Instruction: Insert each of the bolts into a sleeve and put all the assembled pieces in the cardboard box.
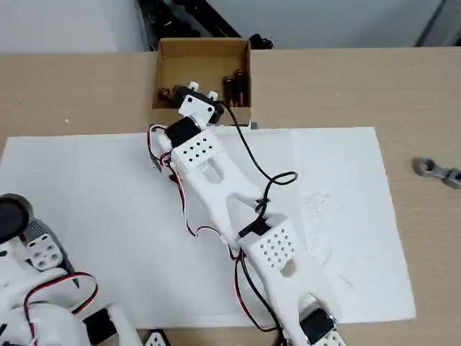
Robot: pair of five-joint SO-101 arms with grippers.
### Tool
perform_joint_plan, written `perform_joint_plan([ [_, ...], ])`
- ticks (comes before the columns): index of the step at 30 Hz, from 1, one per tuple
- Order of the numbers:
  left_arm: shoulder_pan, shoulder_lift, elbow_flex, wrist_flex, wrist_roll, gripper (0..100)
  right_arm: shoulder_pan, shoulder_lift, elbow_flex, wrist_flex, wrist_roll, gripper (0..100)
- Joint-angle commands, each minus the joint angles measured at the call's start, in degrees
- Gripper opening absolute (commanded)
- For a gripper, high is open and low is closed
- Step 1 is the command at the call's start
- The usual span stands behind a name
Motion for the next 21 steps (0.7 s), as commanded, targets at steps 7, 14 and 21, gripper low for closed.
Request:
perform_joint_plan([
  [7,-0.35,-0.09,-0.04,-1.85,-0.09,1,0.84,-0.57,0.26,5.41,2.37,6.5],
  [14,-0.35,-0.09,0.13,-1.85,0.0,1,0.92,-2.42,0.26,8.13,4.48,6.5],
  [21,-0.35,-0.09,0.22,-1.85,0.09,1,1.1,-5.58,0.26,7.87,8.35,6.7],
])
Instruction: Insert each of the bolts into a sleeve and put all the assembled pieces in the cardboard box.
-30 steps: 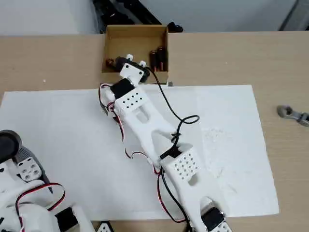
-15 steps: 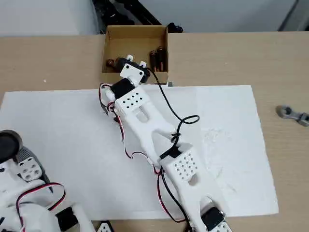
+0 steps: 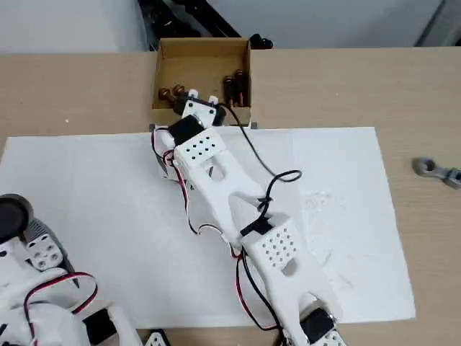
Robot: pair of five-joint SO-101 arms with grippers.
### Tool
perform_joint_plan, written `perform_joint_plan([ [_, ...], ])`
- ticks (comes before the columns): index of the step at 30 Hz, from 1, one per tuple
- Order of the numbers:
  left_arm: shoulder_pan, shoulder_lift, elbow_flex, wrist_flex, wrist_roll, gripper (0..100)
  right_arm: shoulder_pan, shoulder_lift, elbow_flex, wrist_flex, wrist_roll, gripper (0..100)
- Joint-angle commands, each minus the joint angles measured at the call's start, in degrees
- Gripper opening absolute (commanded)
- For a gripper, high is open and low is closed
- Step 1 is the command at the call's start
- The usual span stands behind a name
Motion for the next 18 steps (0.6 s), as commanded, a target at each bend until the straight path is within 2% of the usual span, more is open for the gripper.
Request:
perform_joint_plan([
  [1,-0.35,-0.09,0.04,-1.85,0.09,1,0.4,-4.09,-0.62,0.13,0.79,6.8],
  [8,-0.35,-0.09,0.04,-1.67,-0.09,1,0.31,-11.21,-0.62,-0.75,0.88,6.9],
  [13,-0.35,-0.09,0.04,-1.67,0.09,1,0.04,-14.81,-0.62,-3.91,4.92,7.4],
  [18,-0.35,-0.09,0.13,-1.49,0.09,1,0.04,-13.58,-0.35,-3.91,1.85,21.7],
])
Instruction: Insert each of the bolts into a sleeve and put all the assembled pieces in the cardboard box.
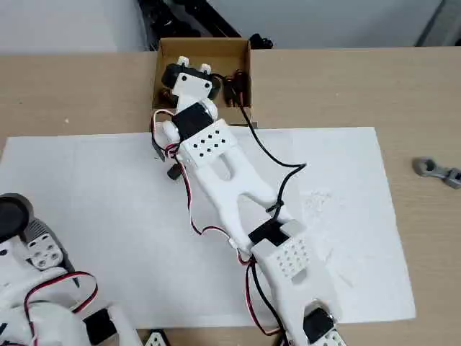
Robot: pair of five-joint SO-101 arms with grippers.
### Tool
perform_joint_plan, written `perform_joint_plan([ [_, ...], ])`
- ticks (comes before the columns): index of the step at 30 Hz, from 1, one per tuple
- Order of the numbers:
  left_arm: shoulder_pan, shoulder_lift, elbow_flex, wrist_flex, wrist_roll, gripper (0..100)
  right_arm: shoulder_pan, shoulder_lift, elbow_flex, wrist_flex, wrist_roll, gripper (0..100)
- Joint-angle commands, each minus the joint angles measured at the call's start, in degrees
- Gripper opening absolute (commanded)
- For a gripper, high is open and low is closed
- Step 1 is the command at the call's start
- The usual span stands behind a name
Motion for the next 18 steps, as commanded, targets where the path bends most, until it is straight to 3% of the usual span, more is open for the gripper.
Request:
perform_joint_plan([
  [1,-0.35,-0.09,-0.04,-1.49,0.09,1,0.13,-1.98,-0.35,-0.31,-2.73,22.4],
  [18,-0.35,-0.09,-0.04,0.53,-0.18,1,-2.07,7.6,-0.53,-6.11,-14.24,20.0],
])
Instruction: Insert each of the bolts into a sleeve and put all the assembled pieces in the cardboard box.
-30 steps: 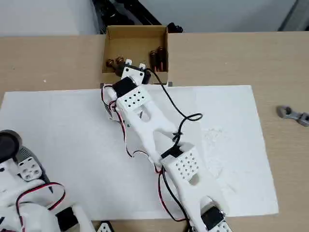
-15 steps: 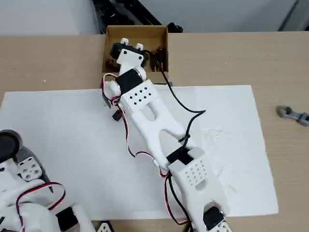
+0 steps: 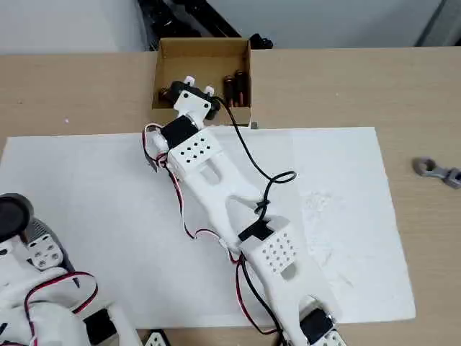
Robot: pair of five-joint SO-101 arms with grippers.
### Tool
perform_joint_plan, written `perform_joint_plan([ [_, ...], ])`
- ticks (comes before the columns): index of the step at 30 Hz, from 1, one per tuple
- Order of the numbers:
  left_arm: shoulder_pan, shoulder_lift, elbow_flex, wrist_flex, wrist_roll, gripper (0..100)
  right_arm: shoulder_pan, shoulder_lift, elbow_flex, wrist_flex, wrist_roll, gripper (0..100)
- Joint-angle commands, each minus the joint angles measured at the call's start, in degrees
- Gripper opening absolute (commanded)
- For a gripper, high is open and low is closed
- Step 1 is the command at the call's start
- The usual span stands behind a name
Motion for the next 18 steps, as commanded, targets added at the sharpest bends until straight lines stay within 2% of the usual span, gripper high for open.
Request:
perform_joint_plan([
  [1,-0.35,-0.09,-0.13,0.0,-0.18,1,0.04,-0.13,-0.53,-1.01,-1.32,20.0],
  [18,-0.35,-0.18,-0.22,-0.26,-1.41,1,4.26,8.4,-0.62,-7.34,-1.14,19.9],
])
